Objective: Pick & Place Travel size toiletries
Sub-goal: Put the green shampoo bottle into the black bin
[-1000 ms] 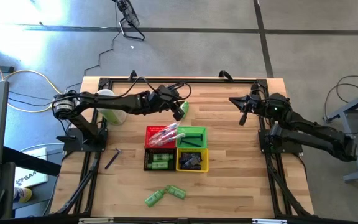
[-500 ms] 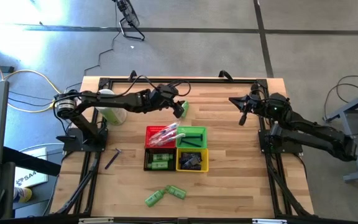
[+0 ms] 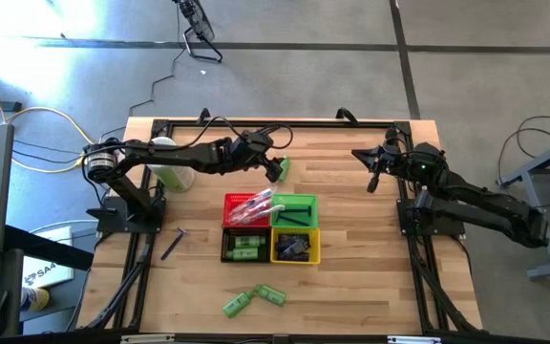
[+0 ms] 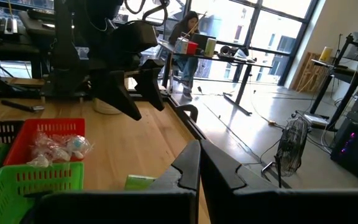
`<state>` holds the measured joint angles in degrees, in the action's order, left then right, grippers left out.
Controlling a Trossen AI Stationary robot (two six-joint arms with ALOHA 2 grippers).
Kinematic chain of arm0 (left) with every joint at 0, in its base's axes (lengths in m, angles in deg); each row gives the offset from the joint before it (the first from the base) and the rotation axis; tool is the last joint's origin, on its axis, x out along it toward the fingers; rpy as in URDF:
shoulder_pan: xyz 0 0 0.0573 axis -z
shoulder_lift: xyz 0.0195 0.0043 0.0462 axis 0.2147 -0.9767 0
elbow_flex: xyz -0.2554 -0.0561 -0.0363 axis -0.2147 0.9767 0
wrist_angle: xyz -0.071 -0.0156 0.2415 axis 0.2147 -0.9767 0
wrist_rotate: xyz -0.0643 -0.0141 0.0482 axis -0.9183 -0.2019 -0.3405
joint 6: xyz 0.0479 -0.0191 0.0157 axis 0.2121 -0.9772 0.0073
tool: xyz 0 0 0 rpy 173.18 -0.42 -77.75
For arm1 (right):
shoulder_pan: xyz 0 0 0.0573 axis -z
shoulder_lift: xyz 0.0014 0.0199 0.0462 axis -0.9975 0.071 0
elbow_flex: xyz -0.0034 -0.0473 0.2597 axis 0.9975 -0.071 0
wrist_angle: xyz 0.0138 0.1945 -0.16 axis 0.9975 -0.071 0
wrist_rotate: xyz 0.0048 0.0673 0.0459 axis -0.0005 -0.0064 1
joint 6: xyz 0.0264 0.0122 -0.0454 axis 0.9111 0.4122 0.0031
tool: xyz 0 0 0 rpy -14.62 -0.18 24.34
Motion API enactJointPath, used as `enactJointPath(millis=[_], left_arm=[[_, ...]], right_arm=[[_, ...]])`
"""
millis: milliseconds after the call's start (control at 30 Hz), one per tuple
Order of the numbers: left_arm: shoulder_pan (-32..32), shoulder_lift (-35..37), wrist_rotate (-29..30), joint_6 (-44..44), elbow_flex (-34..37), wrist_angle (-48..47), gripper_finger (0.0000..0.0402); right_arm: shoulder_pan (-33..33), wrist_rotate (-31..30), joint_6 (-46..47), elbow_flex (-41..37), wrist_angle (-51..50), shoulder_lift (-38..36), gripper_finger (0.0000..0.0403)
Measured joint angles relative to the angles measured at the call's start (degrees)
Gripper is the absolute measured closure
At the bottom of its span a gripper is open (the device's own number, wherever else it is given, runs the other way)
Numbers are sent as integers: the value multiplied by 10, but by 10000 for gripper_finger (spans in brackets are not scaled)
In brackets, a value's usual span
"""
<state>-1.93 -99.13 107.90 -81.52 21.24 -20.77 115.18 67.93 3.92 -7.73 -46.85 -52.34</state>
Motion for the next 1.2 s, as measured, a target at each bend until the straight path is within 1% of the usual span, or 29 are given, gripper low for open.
enactJointPath(millis=[67,133,300,533,700,800,1000,1133,1200], left_arm=[[-4,0,-2,-25,-2,3,100],[-8,0,-8,-30,-18,-21,100],[-16,-23,-9,-30,-90,-98,100],[-22,-113,-8,-47,-194,-218,100],[-22,-173,-8,-61,-235,-229,100],[-23,-189,-7,-64,-240,-233,100],[-25,-212,3,-104,-243,-249,100],[-31,-224,-8,-138,-244,-261,100],[-38,-226,-14,-150,-241,-282,100]], right_arm=[[0,0,0,0,0,0,400],[0,0,0,0,0,0,400],[0,0,0,0,0,0,400],[0,0,0,0,0,0,400],[0,0,0,0,0,0,400],[0,0,-1,0,-2,0,400],[0,0,-4,0,-3,0,400],[0,0,-4,0,-3,0,400],[0,0,-4,0,-3,0,400]])
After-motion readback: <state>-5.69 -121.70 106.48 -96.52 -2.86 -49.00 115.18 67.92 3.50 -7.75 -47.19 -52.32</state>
